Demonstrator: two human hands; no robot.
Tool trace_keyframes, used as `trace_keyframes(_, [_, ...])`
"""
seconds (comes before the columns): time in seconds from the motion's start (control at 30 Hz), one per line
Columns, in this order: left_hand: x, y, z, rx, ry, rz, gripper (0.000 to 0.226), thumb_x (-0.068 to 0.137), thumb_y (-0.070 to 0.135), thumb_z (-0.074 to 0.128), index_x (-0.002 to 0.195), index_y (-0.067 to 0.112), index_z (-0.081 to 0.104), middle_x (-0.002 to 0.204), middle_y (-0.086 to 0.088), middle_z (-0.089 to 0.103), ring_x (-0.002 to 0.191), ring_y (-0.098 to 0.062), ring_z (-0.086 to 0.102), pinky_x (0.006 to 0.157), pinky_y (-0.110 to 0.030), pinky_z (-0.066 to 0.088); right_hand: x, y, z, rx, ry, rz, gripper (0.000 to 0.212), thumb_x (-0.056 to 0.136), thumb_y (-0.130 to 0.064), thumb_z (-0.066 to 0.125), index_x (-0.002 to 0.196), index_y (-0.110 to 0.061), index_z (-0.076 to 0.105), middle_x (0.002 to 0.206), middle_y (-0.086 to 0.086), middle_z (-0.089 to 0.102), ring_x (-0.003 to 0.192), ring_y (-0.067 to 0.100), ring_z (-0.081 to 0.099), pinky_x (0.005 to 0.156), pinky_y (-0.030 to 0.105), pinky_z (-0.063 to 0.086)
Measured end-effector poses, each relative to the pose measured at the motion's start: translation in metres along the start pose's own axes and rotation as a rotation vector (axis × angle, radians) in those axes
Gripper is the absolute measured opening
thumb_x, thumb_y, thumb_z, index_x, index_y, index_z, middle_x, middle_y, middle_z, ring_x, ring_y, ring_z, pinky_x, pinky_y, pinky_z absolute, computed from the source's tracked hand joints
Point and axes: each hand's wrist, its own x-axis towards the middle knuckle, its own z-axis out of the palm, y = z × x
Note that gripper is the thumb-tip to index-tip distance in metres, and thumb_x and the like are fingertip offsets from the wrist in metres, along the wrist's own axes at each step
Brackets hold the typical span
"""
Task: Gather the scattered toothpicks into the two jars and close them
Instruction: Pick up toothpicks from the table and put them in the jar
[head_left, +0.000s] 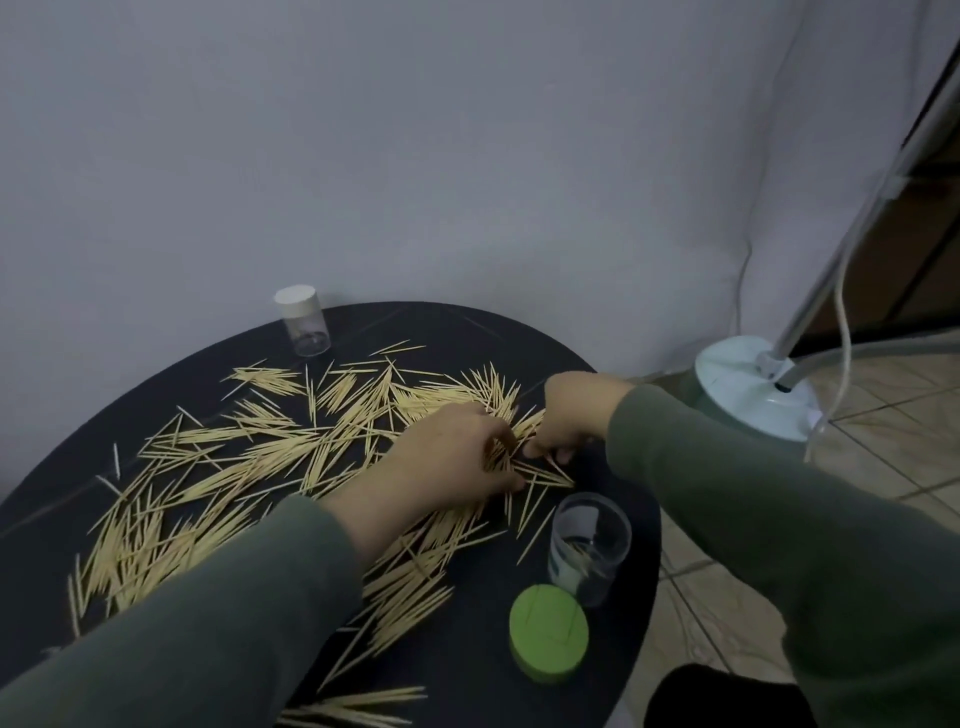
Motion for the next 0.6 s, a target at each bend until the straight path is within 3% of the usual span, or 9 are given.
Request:
trace_keyframes(0.17, [-0.015, -0.006, -0.006, -0.058, 0.058, -0.022, 0.036, 0.088, 0.049, 0.061, 0.12, 0.033, 0.06, 0.114, 0.009, 0.054, 0.105, -0.008, 0.05, 0.092, -0.03, 0.047, -0.001, -0.002, 0.009, 0.077, 0.042, -0.092, 0.02, 0.089, -0.031, 0.066, 0.074, -0.018, 0.062, 0.061, -0.011, 0.066, 0.069, 0.007, 0.06, 0.063, 0.025, 0.044])
trace_keyframes(0.3, [-0.037, 0.012, -0.005, -0.082, 0.033, 0.027, 0.038, 0.08, 0.061, 0.062, 0.105, 0.033, 0.06, 0.102, 0.013, 0.053, 0.094, -0.005, 0.051, 0.078, -0.023, 0.046, -0.016, 0.008, -0.001, -0.064, -0.007, -0.128, 0.03, 0.079, -0.046, 0.073, 0.086, -0.016, 0.074, 0.077, -0.007, 0.073, 0.089, 0.014, 0.067, 0.088, 0.034, 0.051])
trace_keyframes(0.43, [-0.052, 0.029, 0.009, -0.09, 0.024, 0.063, 0.041, 0.075, 0.063, 0.067, 0.097, 0.031, 0.056, 0.095, 0.013, 0.051, 0.089, -0.008, 0.052, 0.074, -0.027, 0.046, -0.03, 0.012, 0.0, -0.107, -0.093, -0.186, 0.038, 0.063, -0.048, 0.084, 0.087, -0.021, 0.075, 0.082, -0.008, 0.07, 0.087, 0.014, 0.063, 0.083, 0.032, 0.053])
trace_keyframes(0.6, [-0.051, 0.026, 0.014, -0.174, 0.064, -0.011, 0.024, 0.083, 0.049, 0.066, 0.096, 0.029, 0.062, 0.096, 0.011, 0.056, 0.092, -0.01, 0.055, 0.079, -0.029, 0.049, -0.023, 0.01, 0.019, -0.028, -0.006, -0.327, 0.02, 0.066, -0.034, 0.086, 0.074, -0.027, 0.07, 0.071, -0.011, 0.067, 0.073, 0.009, 0.062, 0.073, 0.029, 0.053])
